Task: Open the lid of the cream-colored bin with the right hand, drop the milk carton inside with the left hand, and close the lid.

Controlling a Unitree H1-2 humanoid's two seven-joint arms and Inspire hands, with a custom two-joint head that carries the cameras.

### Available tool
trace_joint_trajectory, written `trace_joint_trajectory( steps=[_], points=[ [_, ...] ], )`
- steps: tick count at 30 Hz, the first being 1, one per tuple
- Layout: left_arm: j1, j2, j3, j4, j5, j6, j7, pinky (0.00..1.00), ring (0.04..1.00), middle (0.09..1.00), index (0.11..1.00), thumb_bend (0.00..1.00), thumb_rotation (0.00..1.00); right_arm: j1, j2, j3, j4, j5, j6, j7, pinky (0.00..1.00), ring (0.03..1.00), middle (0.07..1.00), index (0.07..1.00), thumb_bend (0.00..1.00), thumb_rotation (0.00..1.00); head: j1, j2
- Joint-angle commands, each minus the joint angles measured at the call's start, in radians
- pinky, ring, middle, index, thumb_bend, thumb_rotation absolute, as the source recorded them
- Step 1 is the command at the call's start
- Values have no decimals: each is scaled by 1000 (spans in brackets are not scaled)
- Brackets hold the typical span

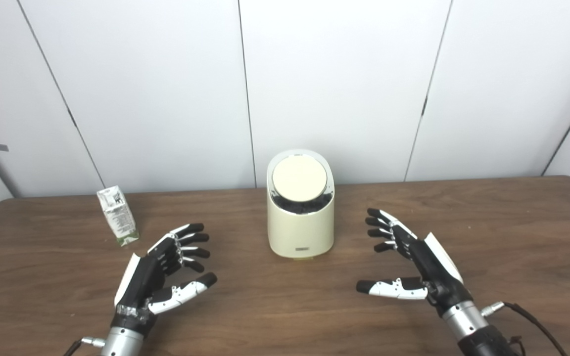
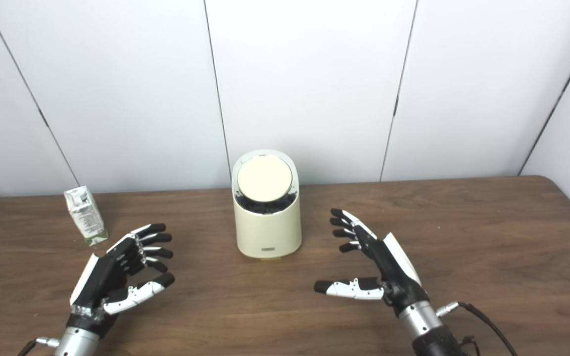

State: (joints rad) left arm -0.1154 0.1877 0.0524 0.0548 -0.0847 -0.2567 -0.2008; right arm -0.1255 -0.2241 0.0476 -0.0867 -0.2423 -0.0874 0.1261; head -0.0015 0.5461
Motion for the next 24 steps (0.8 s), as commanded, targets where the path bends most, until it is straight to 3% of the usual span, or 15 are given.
trace_joint_trajectory(
  steps=[1,17,24],
  points=[
    [-21,14,8,-29,-9,-27,5,541,661,757,822,714,148,-29,-10,-6,-15,14,-38,-9,696,821,868,901,764,317,3,2],
    [-28,15,8,-25,-9,-24,4,534,653,755,821,723,158,-45,-1,-5,-21,-4,-27,-20,666,802,861,899,768,323,6,0],
    [-29,14,6,-22,-11,-27,3,527,646,753,824,722,153,-123,6,-3,-60,-65,52,-26,670,822,891,925,772,375,6,0]
  ],
)
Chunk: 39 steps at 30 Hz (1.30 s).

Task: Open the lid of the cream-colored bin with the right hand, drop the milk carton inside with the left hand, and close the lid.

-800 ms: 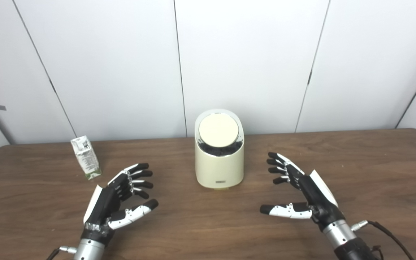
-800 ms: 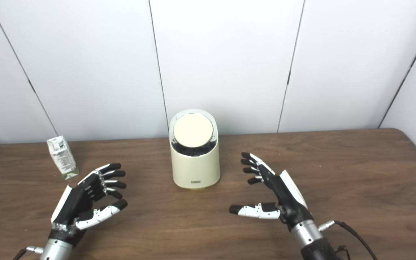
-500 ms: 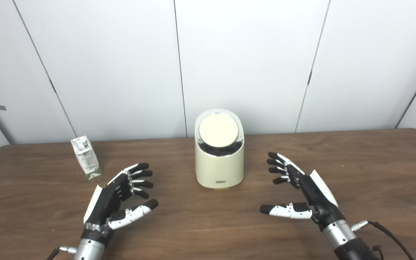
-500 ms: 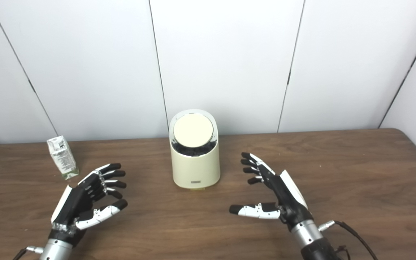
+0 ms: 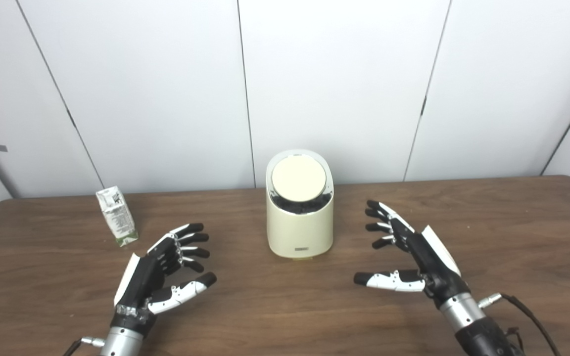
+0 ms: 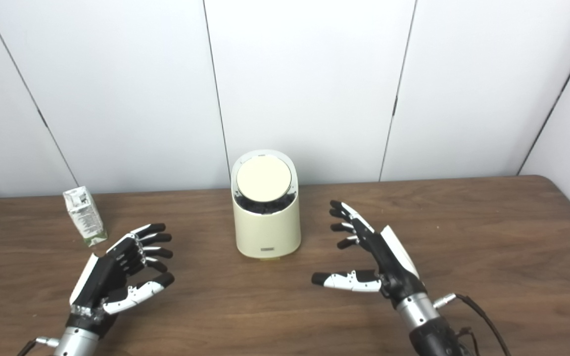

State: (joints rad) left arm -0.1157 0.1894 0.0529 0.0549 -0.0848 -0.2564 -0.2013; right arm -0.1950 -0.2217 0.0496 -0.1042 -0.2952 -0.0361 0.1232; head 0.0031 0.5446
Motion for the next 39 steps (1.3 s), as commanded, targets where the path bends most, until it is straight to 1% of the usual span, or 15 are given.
trace_joint_trajectory(
  steps=[1,5,7,9,11,14,17,19,20,21,23,27,31,36,39],
  points=[
    [-28,12,5,-23,-10,-28,4,527,646,753,825,718,151,-65,6,-5,-44,-20,6,-26,667,823,889,921,780,384,5,0],
    [-26,11,5,-21,-8,-26,5,535,653,756,824,714,144,-109,21,-5,-64,-65,66,-42,668,829,882,913,815,437,-1,-1],
    [-28,11,4,-12,-11,-33,2,543,661,761,826,712,143,-131,35,-5,-72,-92,108,-50,694,829,873,901,827,456,0,-3],
    [-29,9,5,-9,-14,-36,2,541,661,760,825,716,146,-157,46,-2,-72,-115,143,-55,729,838,874,900,815,461,1,-5],
    [-29,5,5,-9,-20,-35,1,536,655,757,822,722,145,-185,56,4,-70,-134,173,-57,735,840,876,901,801,461,2,-5],
    [-26,3,4,-11,-11,-33,7,534,650,754,818,723,145,-233,78,-2,-49,-115,202,-64,724,842,878,902,813,462,4,-5],
    [-22,3,2,-13,-2,-38,9,534,654,757,818,717,146,-291,94,5,-31,-125,249,-65,758,859,889,913,820,459,4,-5],
    [-21,2,2,-14,1,-39,10,533,657,759,820,711,143,-315,98,8,-24,-127,270,-63,767,865,896,919,824,453,3,-6],
    [-20,0,2,-15,1,-39,11,533,656,759,820,710,142,-331,97,11,-16,-128,279,-59,761,865,898,919,825,452,4,-6],
    [-20,-2,2,-16,2,-37,12,533,655,759,820,707,135,-348,95,17,-5,-132,288,-55,728,863,902,920,833,458,4,-6],
    [-20,-6,1,-15,4,-38,15,533,654,759,821,707,133,-380,88,29,20,-142,301,-48,710,860,909,923,836,465,7,-7],
    [-22,-14,-1,-12,5,-42,18,531,657,760,820,713,147,-430,76,53,69,-161,328,-41,696,857,919,921,821,435,5,-9],
    [-21,-23,-5,-13,20,-45,25,534,657,762,821,704,137,-464,73,62,120,-158,324,-48,676,863,924,915,831,417,7,-9],
    [-20,-27,-11,-9,19,-50,29,539,663,766,824,697,118,-483,84,66,168,-156,309,-78,694,883,938,912,825,370,11,-11],
    [-19,-28,-13,-11,19,-47,32,542,663,767,825,697,111,-500,91,72,205,-164,313,-96,710,883,936,912,829,331,15,-12]
  ],
)
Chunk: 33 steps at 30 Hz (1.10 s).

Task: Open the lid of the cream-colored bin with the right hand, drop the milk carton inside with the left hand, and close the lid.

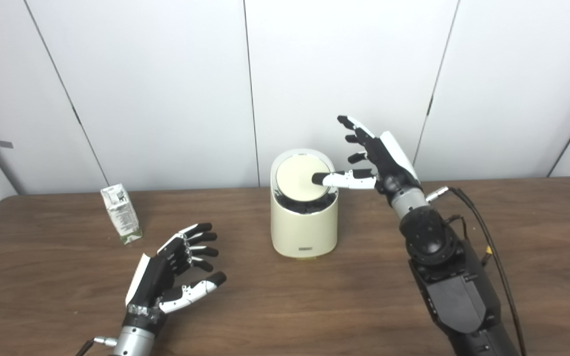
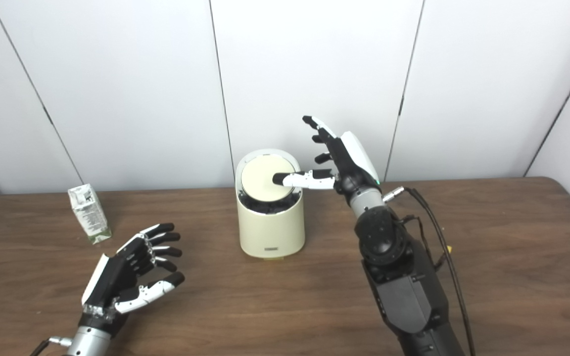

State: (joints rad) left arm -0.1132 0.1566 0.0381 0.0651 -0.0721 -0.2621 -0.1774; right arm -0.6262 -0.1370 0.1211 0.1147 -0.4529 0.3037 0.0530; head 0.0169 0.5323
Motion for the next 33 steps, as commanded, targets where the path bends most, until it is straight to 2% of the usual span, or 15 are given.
trace_joint_trajectory(
  steps=[1,14,16,20,22,25,28,33],
  points=[
    [-22,5,1,-21,6,-41,9,543,661,765,824,703,109,-73,7,3,-3,-7,-25,-29,707,876,930,911,831,320,2,0],
    [-21,17,8,-33,-3,-36,6,533,651,758,822,715,132,-103,-7,41,60,-39,-34,-49,648,828,900,904,853,305,2,4],
    [-21,17,7,-35,0,-38,6,534,651,756,821,711,135,-103,-10,50,61,-44,-32,-46,669,847,909,903,867,304,2,4],
    [-23,20,7,-40,1,-33,6,547,663,765,825,703,115,-107,-27,90,69,-85,-19,-36,738,903,937,918,872,339,3,7],
    [-25,22,8,-46,-1,-28,6,543,663,763,825,704,118,-113,-40,120,76,-120,-19,-33,708,883,929,917,892,344,3,7],
    [-25,22,8,-53,-6,-19,4,537,657,761,823,722,140,-118,-54,151,87,-149,-32,-33,663,857,917,910,927,305,3,7],
    [-25,24,7,-53,-9,-17,2,540,663,764,825,711,120,-121,-66,181,96,-177,-34,-33,639,843,918,905,963,260,3,7],
    [-25,24,6,-57,-8,-14,3,535,659,761,824,710,122,-123,-86,226,103,-243,-38,-37,633,836,922,901,970,240,4,14]
  ],
)
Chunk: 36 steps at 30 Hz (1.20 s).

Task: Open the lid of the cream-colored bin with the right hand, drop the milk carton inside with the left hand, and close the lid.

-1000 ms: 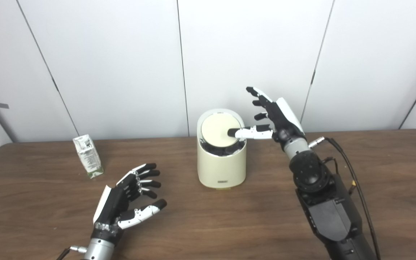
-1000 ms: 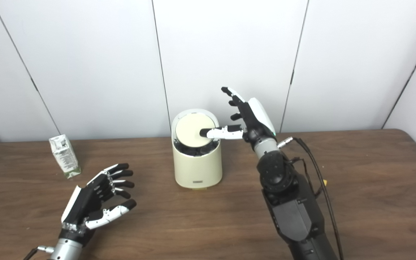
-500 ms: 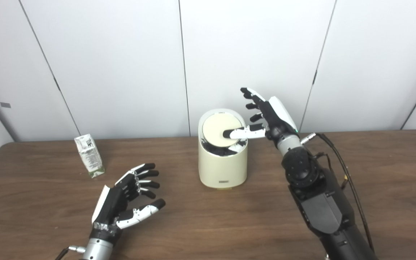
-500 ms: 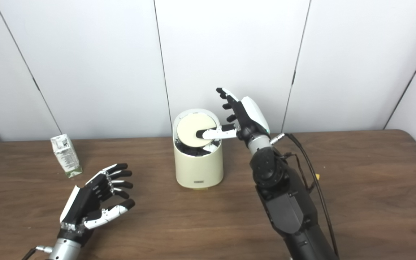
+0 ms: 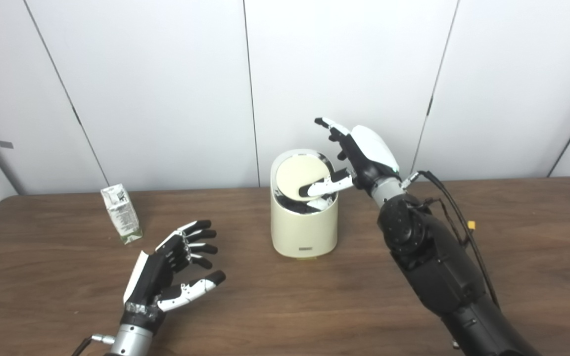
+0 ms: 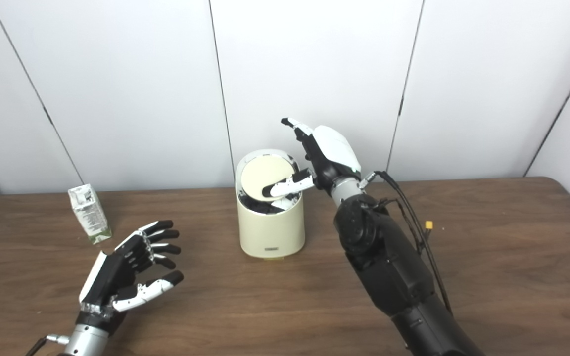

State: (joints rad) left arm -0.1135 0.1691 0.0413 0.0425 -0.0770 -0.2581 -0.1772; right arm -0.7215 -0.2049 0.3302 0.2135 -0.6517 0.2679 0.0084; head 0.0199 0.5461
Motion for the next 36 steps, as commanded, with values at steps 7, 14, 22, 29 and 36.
trace_joint_trajectory(
  steps=[7,14,22,29,36],
  points=[
    [-24,10,1,-31,-8,-21,0,538,656,764,825,704,110,-54,-78,182,52,-346,44,-37,709,851,925,903,910,228,6,-1],
    [-18,10,0,-40,2,-18,5,543,658,762,821,705,111,-45,-74,177,53,-386,48,-31,787,872,918,894,888,236,13,4],
    [-20,14,1,-35,0,-18,2,537,652,760,821,702,112,31,-69,31,-126,-208,-3,-10,672,818,882,868,900,216,9,2],
    [-20,15,-2,-31,3,-22,1,543,654,759,820,702,108,122,-56,-143,-272,50,-31,69,631,801,867,875,889,240,9,2],
    [-19,18,-3,-37,-4,-21,-3,545,661,760,819,712,114,251,-40,-248,-299,228,-106,50,713,864,937,879,882,219,12,6]
  ],
)
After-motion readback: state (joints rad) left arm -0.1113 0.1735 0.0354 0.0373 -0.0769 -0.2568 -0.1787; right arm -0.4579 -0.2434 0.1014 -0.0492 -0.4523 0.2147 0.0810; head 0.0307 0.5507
